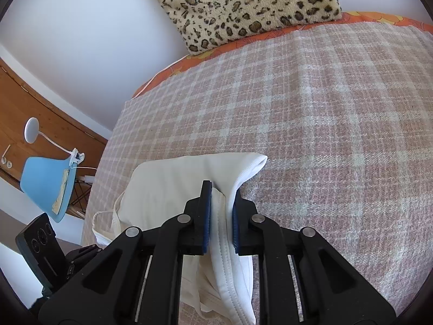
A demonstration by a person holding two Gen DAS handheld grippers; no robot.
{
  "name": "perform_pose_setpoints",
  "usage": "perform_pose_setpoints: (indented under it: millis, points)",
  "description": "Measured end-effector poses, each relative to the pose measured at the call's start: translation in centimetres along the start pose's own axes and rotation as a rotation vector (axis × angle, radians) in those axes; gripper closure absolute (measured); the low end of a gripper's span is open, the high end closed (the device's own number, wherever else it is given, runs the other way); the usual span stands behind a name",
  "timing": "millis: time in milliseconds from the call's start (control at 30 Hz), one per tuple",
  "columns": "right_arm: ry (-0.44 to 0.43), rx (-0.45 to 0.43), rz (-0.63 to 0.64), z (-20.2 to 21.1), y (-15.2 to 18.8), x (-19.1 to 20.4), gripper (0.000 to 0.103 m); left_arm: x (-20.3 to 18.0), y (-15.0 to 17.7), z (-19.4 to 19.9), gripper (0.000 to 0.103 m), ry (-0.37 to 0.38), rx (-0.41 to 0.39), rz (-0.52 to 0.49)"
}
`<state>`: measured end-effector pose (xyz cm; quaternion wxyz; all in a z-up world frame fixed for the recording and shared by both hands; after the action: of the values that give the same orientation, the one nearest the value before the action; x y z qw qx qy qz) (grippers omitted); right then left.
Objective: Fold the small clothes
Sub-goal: 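Grasp the folded tank top with both grippers and lift it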
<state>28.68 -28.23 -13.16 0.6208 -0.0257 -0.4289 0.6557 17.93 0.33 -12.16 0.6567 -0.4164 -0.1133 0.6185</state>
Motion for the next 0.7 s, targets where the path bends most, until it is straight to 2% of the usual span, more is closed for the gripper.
perform_pose_setpoints:
  millis: [567,700]
  points:
    - [0.016,-0.023,0.022,0.7,-0.3,0.5,0.090,0.5,0.0,0.6,0.094,0.014,-0.022,0.026]
    - [0.021,-0.043,0.049,1.3,-0.6,1.1,0.091,-0.3,-0.5,1.8,0.094,0.023,-0.059,-0.007]
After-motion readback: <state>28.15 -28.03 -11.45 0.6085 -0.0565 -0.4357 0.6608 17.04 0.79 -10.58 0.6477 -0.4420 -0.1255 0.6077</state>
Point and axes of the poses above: each gripper's, at about its wrist camera, not at the fingertips, and z roughly against the way its jaws point, x to its left, y to its underside, the point moved 1 cm from there along -z, roughly the way its jaws point, and after that the axes turned 11 degrees about -x, right-handed, at the moved point
